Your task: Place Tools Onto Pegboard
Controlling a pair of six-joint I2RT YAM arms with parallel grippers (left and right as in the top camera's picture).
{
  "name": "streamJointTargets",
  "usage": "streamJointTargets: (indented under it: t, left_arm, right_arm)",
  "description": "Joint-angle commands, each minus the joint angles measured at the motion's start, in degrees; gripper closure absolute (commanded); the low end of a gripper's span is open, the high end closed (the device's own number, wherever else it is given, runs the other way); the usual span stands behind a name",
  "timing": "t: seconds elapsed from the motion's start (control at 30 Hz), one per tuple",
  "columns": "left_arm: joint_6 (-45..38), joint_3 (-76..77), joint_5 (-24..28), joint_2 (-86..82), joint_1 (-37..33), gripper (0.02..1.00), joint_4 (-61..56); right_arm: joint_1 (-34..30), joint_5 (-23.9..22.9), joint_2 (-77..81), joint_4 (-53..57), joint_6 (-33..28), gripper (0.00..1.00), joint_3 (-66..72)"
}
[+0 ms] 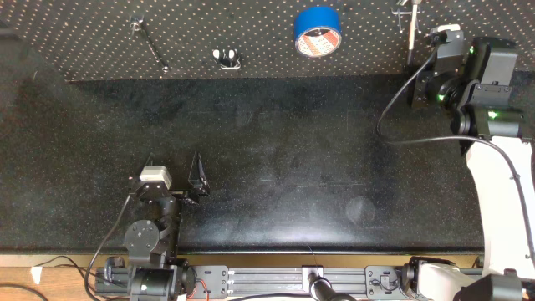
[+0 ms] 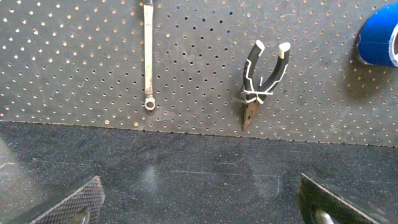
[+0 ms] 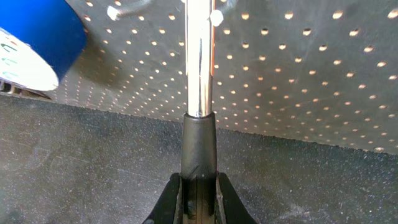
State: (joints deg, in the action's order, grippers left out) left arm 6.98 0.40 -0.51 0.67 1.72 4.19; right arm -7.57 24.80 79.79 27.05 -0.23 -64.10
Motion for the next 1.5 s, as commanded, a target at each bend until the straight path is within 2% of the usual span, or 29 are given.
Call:
streamJointTargets:
  t: [0.03, 0.07, 0.1, 0.27, 0.3, 0.33, 0.37, 0.4, 0.5, 0.63, 0.67, 0.83, 0.93, 1.13, 1.3, 1.37, 1.5]
  left_arm:
    - [0.1, -0.1, 0.4, -0.5, 0.2, 0.025, 0.5]
    - [0.1, -0.1, 0.4, -0.5, 0.2, 0.025, 0.5]
    - [0.1, -0.1, 0.3, -0.5, 0.2, 0.025, 0.5]
    - [0.1, -0.1, 0.4, -0.5, 0.2, 0.025, 0.5]
    - [0.1, -0.1, 0.4, -0.5, 0.2, 0.025, 0.5]
    - [0.1, -0.1, 0.3, -0.5, 0.2, 0.025, 0.5]
    - [0.1, -0.1, 0.4, -0.5, 0.2, 0.023, 0.5]
    - [0.1, -0.1, 0.3, -0.5, 0.2, 0.025, 0.5]
    - [0.1, -0.1, 0.4, -0.5, 0.2, 0.025, 0.5]
    - [0.1, -0.1, 0.3, -0.5, 0.2, 0.025, 0.5]
    - [0.1, -0.1, 0.4, -0.5, 0.2, 0.025, 0.5]
    - [0.1, -0.1, 0.4, -0.5, 0.2, 0.025, 0.5]
    - [0.1, -0.1, 0.3, -0.5, 0.2, 0.025, 0.5]
    - [0.1, -0.1, 0.4, -0.5, 0.2, 0.025, 0.5]
    - [0.1, -0.1, 0.4, -0.5, 0.2, 0.025, 0.5]
    - [0.1, -0.1, 0.3, -0.5, 0.2, 0.025, 0.5]
    - [0.1, -0.1, 0.3, -0.5, 0.2, 0.025, 0.5]
  right_arm:
    - [0.3, -0.3, 2.5, 1.1, 0.4, 0.921, -0.2]
    - [0.3, -0.3, 3.1, 1.7, 0.4, 0.772, -0.2]
    - [0.3, -0.4, 3.5, 2.0, 0.3, 0.726, -0.2]
    - [0.3, -0.4, 4.5, 3.3, 0.2, 0.698, -0.2]
    - [0.3, -0.4, 4.5, 3.5, 0.0, 0.630, -0.2]
    - [0.3, -0.4, 4.5, 3.6, -0.1, 0.520, -0.2]
    - [0.3, -0.4, 4.4, 3.7, -0.5, 0.325, -0.2]
    - [0.3, -0.4, 4.4, 4.0, -2.0, 0.025, -0.2]
    - [0.3, -3.5, 4.3, 5.0, -3.8, 0.025, 0.5]
    - [0.3, -11.8, 3.8, 9.1, -3.8, 0.025, 4.8]
    - [0.3, -12.5, 3.0, 8.7, -4.3, 0.025, 7.0]
    - [0.3, -11.9, -5.5, -6.7, -4.5, 0.025, 22.9]
    - [0.3, -9.7, -13.7, -19.3, -4.5, 0.025, 33.6]
    - [0.3, -9.7, -32.9, -35.9, -4.5, 0.025, 49.6]
    - [0.3, -9.7, -46.2, -44.1, -4.5, 0.025, 59.7]
    - [0.3, -9.7, -50.6, -45.7, -2.4, 0.025, 62.2]
    - [0.9, -9.8, -59.6, -44.1, 0.7, 0.025, 63.9]
